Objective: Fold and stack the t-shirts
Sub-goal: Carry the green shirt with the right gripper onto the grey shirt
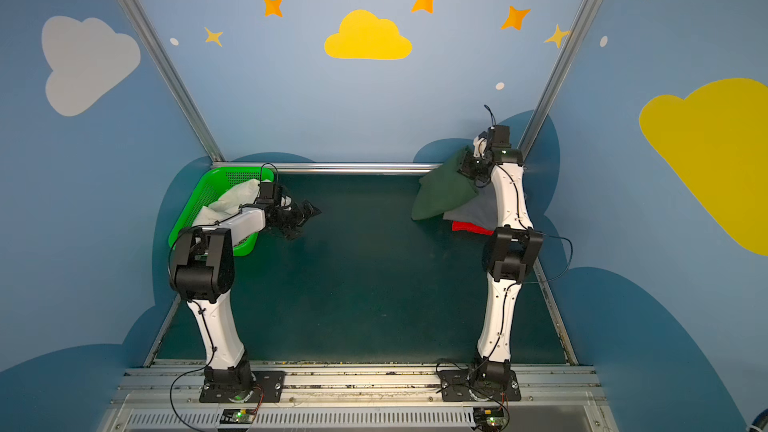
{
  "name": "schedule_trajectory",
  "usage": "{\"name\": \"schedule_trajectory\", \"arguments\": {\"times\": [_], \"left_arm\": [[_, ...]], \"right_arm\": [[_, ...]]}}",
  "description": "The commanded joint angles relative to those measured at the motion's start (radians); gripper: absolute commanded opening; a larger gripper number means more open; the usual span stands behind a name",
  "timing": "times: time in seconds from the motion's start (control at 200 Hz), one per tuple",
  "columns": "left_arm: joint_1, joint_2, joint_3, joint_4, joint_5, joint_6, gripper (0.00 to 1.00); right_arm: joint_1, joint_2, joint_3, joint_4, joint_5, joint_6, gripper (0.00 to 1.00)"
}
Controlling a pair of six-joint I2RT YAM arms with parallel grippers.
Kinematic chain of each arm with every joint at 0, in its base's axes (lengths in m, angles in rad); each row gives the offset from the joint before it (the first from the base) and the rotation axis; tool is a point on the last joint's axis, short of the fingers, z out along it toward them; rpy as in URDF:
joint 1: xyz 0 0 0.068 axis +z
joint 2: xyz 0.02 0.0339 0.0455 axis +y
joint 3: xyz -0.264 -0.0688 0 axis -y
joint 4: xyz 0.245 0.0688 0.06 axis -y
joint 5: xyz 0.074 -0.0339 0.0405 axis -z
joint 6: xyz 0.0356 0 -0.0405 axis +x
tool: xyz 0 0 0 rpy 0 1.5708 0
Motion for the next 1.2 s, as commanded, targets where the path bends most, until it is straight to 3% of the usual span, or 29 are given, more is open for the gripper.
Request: {"name": "schedule_trajectory", "arguments": {"times": [0.0,0.325,0.816,1.196], "left_arm": [[0.004,-0.039,0.005,-0.007,-0.004,0.001,1.00],[0.003,-0.032,0.006,0.002,0.001,-0.007,1.00],[0.003,-0.025,0.014,-0.005,0.005,-0.005,1.00],[0.001,-0.021,0.016,0.008,0.018,-0.013,1.00]], "right_arm": [[-0.037,-0.078,0.034,0.043,-0.039,0.016,0.00],[-0.090,-0.129,0.006,0.021,0.012,-0.015,0.00],[-0.157,-0.185,-0.047,0.070,-0.044,0.022,0.00],[-0.185,-0.235,-0.118,0.074,0.018,-0.004,0.00]]}}
